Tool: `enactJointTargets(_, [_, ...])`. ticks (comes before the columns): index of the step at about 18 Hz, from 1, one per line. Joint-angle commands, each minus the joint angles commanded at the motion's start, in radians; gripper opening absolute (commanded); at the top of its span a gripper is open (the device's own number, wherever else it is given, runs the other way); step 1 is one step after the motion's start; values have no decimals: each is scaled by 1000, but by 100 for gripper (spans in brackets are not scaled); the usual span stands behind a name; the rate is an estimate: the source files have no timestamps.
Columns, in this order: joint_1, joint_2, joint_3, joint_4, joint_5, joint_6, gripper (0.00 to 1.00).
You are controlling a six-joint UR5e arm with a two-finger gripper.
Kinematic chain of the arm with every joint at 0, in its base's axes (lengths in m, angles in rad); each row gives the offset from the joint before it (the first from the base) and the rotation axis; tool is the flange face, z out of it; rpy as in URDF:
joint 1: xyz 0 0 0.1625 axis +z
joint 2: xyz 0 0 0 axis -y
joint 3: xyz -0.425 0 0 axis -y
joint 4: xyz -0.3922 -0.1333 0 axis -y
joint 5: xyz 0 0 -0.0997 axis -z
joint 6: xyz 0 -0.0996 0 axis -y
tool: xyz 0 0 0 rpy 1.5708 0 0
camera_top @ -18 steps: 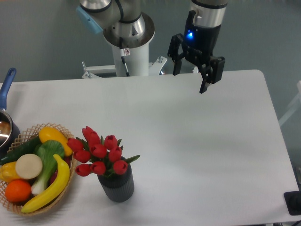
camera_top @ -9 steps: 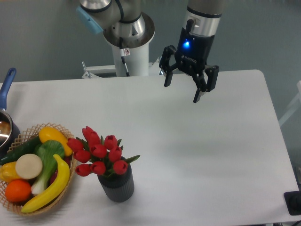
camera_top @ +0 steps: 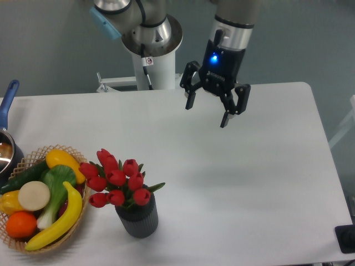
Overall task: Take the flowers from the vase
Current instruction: 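Lower the open gripper down onto the tulip stems above the vase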
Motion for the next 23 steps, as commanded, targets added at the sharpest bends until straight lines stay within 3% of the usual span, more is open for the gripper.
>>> enactJointTargets(6, [-9, -8, -40, 60, 0, -2, 100])
enactJointTargets(11, [-74, -58, -40, 110, -61, -29, 100])
enactJointTargets(18, [-106, -95, -40, 117, -78, -32, 100])
enactJointTargets(23, [-114, -126, -40, 117, -188, -84, 100])
